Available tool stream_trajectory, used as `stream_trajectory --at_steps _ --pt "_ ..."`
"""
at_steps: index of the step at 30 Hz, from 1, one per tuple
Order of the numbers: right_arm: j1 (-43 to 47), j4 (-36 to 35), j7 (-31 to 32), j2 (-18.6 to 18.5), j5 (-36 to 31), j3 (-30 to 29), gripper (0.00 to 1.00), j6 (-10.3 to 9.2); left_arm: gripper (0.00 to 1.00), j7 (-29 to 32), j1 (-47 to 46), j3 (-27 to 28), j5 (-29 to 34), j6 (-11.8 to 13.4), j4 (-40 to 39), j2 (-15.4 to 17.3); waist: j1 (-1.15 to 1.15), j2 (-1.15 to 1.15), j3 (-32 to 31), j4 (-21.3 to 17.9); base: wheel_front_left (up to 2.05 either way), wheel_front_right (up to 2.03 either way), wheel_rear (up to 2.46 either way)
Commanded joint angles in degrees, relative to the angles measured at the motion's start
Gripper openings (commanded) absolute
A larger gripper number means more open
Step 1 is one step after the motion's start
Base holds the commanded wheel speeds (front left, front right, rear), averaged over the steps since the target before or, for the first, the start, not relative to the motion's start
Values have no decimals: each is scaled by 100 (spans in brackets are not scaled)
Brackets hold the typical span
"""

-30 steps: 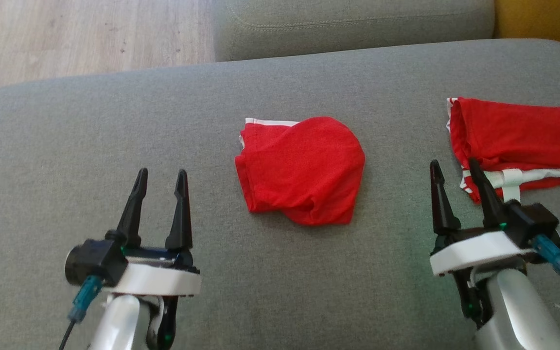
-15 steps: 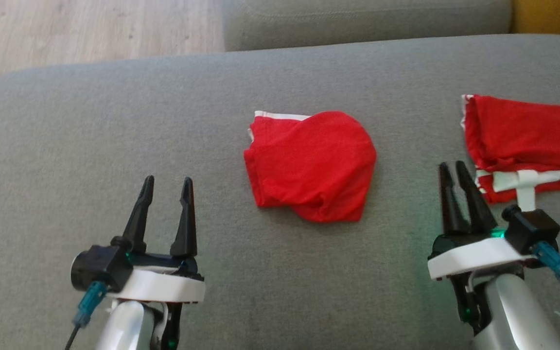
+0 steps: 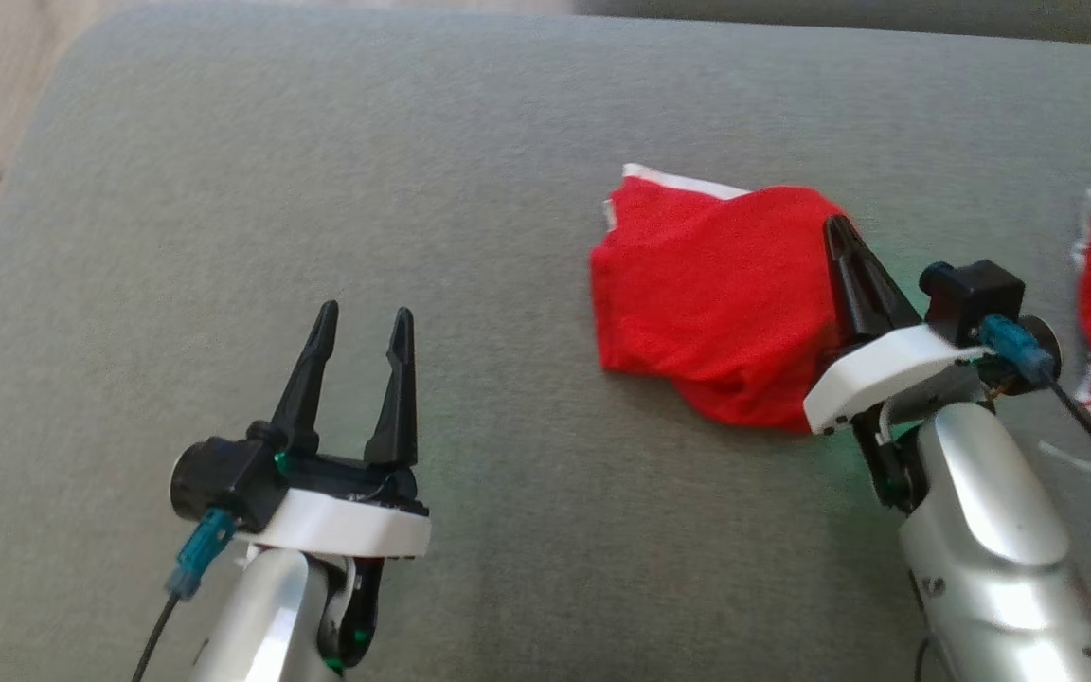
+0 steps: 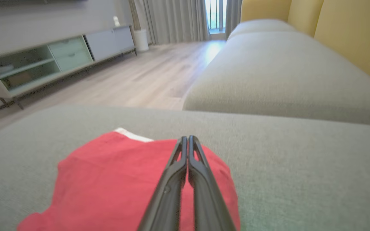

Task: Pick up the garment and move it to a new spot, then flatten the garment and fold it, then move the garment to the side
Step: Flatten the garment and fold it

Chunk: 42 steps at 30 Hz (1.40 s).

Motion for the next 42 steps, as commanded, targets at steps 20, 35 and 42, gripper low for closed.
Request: stream_trajectory --at_steps 20,35,42 --pt "-935 1079 -637 31 642 1142 0 39 100 -54 -222 75 -96 47 -63 28 -1 0 -25 419 0 0 0" --pt "-827 2144 144 31 1290 2438 0 39 100 -54 -154 32 -82 32 -8 28 -1 0 -47 542 0 0 0" --pt "-918 2088 -214 31 1746 2636 0 39 100 -54 -97 119 -36 34 7 28 -1 0 -207 344 0 0 0"
